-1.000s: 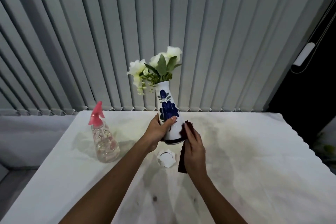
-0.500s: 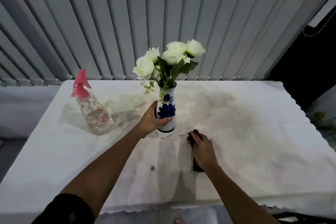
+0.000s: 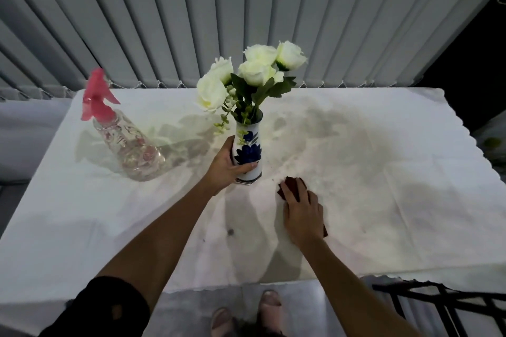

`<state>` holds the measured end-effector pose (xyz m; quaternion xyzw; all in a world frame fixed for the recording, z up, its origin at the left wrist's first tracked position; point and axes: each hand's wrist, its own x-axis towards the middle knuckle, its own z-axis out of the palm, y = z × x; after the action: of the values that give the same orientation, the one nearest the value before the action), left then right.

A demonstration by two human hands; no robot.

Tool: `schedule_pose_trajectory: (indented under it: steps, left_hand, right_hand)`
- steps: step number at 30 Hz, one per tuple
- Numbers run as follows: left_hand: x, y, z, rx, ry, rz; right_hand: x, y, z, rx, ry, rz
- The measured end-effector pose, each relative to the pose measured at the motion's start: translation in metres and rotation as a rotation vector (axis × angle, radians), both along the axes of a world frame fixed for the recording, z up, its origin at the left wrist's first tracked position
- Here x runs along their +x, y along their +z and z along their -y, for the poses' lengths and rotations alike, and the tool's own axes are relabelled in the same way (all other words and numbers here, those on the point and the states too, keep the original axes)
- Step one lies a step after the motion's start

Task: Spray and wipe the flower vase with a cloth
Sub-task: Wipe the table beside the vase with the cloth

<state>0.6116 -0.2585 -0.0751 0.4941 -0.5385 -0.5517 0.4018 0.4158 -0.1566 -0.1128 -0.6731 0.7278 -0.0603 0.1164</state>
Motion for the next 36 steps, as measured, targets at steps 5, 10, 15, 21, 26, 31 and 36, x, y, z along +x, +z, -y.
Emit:
schedule_pose_trajectory:
  steps: [5,10,15,21,26,31,36]
  left_hand:
    - [0.003,-0.008,-0.001,-0.020,0.006,0.012]
    - [0.008,-0.014,-0.001,-0.016,0.006,0.110]
    - [0.012,0.002,-0.009,0.011,-0.089,0.166]
    - [0.061,0.000,-0.049,-0.003,0.283,0.350]
    - [0.117,0.006,-0.074,0.132,0.760,0.521]
    - [0.149,0.025,-0.068,0.184,0.919,0.512]
    - [0.169,0.032,-0.034,0.029,0.821,0.478]
  right_hand:
    - [0.004,0.000,0.000,0.000,-0.017,-0.005]
    - [0.004,0.003,-0.001,0.058,-0.004,-0.044]
    - [0.007,0.007,0.000,0.108,0.007,-0.087]
    - [0.009,0.013,0.002,0.056,-0.010,-0.135]
    - [0.025,0.015,0.011,0.082,0.026,-0.144]
    - [0.032,0.014,0.006,0.121,0.030,-0.169]
    - [0.029,0.013,-0.007,0.114,-0.040,-0.173]
